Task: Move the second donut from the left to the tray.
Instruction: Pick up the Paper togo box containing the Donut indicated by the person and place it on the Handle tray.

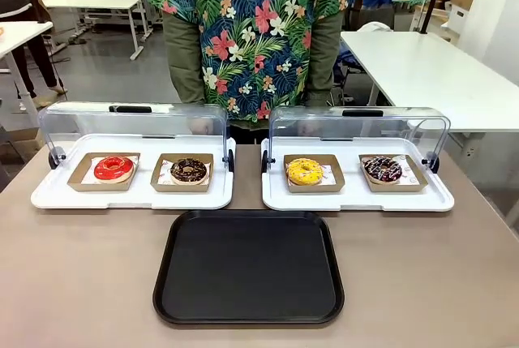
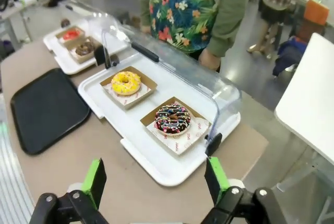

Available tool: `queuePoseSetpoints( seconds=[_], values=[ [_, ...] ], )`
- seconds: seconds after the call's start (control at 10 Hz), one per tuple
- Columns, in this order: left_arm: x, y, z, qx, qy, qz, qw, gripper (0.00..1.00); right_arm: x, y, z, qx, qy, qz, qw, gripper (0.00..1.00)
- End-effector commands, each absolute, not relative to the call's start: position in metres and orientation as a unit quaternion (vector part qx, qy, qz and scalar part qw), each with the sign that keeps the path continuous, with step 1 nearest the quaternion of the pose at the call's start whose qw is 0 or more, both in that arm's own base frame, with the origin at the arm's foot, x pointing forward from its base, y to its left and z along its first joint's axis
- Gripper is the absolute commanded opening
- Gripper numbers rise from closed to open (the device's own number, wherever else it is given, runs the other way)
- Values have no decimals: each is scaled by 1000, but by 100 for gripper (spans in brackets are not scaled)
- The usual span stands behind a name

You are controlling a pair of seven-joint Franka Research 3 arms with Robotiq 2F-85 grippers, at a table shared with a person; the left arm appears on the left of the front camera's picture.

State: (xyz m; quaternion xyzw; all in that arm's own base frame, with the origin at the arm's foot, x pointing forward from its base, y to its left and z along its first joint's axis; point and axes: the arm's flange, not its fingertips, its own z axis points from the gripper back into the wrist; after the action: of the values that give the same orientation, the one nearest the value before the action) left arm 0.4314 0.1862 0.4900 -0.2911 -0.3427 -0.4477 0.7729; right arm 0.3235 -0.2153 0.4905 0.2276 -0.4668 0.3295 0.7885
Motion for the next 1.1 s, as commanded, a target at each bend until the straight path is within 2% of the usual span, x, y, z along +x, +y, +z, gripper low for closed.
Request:
queuePoseSetpoints(
  seconds=[0.0, 0.3, 1.0],
  values=[
    [421, 197, 472, -289, -376, -456, 753, 100, 310, -224, 481, 233, -485, 329, 776, 100],
    [392, 193, 459, -287, -397, -473, 732, 100, 293, -226, 471, 228, -508, 356, 751, 100],
    [388, 190, 447, -284, -438, -496, 694, 100, 282, -230, 467, 224, -530, 361, 734, 100]
  ],
)
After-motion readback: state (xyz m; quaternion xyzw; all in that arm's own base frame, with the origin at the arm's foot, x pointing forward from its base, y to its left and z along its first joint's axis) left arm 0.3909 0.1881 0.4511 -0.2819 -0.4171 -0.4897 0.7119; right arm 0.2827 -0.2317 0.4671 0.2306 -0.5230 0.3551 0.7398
